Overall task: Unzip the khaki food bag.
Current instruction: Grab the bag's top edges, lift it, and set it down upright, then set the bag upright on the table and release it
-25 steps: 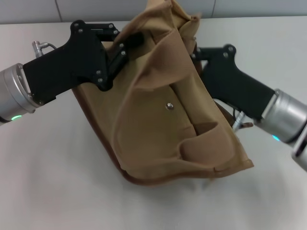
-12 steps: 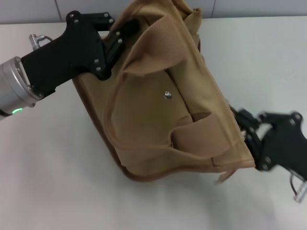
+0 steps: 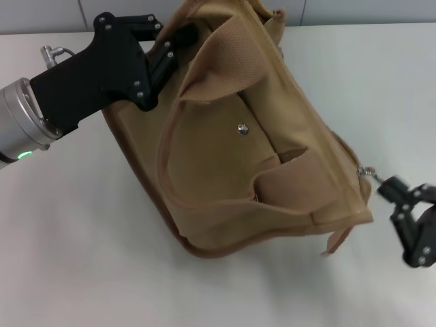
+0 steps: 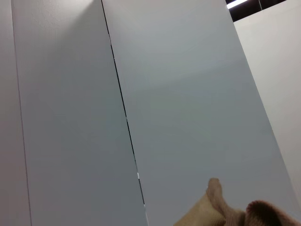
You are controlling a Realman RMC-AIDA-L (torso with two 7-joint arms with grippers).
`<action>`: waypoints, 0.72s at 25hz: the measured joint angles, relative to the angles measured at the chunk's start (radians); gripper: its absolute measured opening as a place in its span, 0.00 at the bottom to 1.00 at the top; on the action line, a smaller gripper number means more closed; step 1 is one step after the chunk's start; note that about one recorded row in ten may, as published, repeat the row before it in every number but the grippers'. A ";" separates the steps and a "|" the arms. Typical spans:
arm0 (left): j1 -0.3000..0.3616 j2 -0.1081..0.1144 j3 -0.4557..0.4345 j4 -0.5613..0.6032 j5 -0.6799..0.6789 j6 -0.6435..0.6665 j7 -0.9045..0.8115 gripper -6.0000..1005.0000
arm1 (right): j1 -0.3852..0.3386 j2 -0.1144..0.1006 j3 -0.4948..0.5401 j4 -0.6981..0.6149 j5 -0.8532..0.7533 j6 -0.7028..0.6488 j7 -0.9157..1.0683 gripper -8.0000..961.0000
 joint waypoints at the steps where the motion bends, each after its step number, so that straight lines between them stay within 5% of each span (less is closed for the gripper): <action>1: 0.000 0.000 0.000 0.000 0.000 0.000 0.000 0.15 | -0.002 0.000 0.023 0.000 0.000 -0.002 0.023 0.04; 11: 0.007 0.002 -0.004 0.000 -0.003 0.004 0.000 0.16 | -0.022 -0.002 0.181 -0.096 -0.001 0.065 0.170 0.16; 18: 0.005 0.002 -0.004 0.000 -0.003 0.005 0.000 0.17 | 0.042 -0.001 0.160 -0.149 -0.085 0.154 0.188 0.49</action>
